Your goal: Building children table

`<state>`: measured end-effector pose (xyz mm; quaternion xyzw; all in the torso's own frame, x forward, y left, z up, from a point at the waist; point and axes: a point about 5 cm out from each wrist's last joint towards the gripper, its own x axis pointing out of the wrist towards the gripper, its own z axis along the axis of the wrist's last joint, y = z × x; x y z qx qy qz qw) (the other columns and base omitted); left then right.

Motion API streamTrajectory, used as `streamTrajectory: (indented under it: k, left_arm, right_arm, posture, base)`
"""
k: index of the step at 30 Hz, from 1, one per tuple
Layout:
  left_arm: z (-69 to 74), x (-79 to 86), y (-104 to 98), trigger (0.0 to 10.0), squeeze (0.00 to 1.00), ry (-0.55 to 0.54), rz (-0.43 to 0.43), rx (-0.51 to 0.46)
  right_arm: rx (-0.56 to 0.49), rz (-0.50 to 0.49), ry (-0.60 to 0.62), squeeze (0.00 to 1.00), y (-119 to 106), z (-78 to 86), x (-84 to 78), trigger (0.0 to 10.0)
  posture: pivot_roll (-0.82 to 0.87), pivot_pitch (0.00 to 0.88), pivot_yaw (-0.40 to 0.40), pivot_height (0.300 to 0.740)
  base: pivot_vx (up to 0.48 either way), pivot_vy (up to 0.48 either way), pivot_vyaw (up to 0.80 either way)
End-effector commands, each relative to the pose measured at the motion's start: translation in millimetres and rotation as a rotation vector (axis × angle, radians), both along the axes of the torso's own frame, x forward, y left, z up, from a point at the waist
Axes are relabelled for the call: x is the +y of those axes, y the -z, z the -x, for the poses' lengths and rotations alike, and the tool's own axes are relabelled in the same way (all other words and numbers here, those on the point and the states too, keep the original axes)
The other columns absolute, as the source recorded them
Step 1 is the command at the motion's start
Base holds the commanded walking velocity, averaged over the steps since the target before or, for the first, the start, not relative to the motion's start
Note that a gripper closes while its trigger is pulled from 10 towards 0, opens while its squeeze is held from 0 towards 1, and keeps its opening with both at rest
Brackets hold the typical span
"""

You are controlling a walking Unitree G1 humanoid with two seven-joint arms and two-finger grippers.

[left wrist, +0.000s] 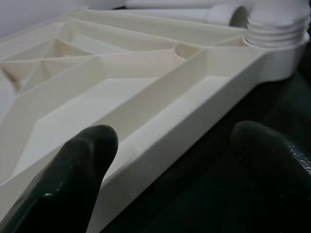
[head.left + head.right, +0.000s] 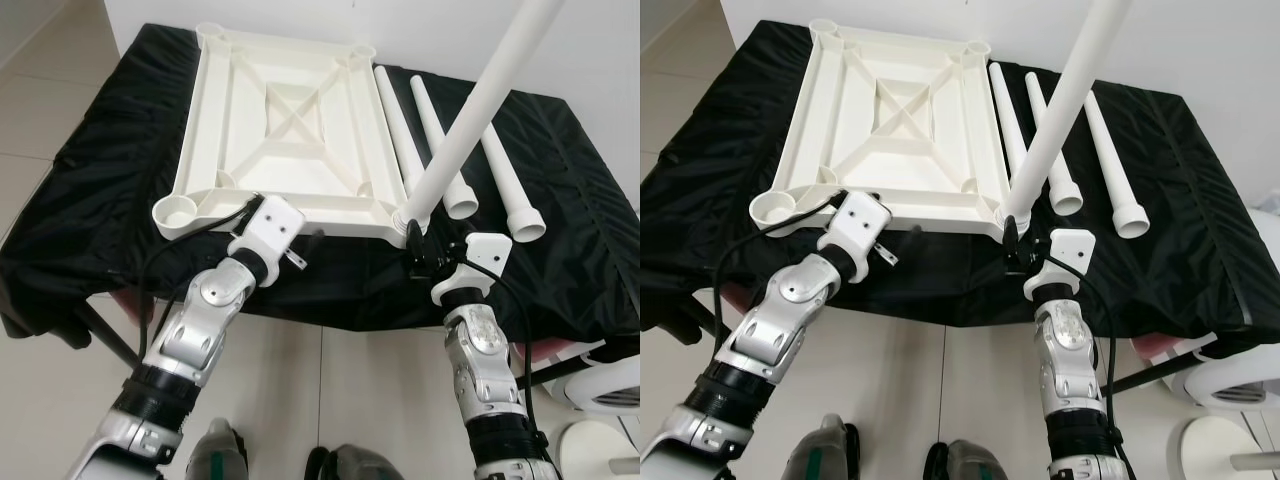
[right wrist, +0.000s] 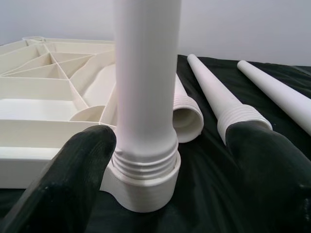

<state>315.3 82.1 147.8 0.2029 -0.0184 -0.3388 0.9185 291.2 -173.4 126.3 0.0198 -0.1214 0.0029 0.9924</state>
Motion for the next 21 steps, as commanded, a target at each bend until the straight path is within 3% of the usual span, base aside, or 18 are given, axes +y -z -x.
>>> streamTrajectory:
  k: [1,18,21]
  left_arm:
    - [-4.3,-0.5,2.5,10.0,0.00,0.031,-0.030,0.006]
    - [-27.4,11.3,5.7,10.0,0.00,0.063,-0.117,0.074]
    - [-33.1,17.4,7.8,10.0,0.00,0.091,-0.146,0.143]
  right_arm:
    - [0.005,0.002,0.032,0.00,1.9,3.1,-7.2,10.0]
    - [0.002,0.002,0.060,0.00,2.5,8.7,-10.6,10.0]
    - [0.003,0.004,0.074,0.00,3.7,11.5,-12.1,10.0]
  posture:
    - [0.10,0.110,-0.111,0.740]
    - [0.07,0.104,-0.080,0.740]
    - [0.07,0.101,-0.071,0.740]
  base:
    - [0.000,0.000,0.00]
    - [0.000,0.000,0.00]
    - [0.000,0.000,0.00]
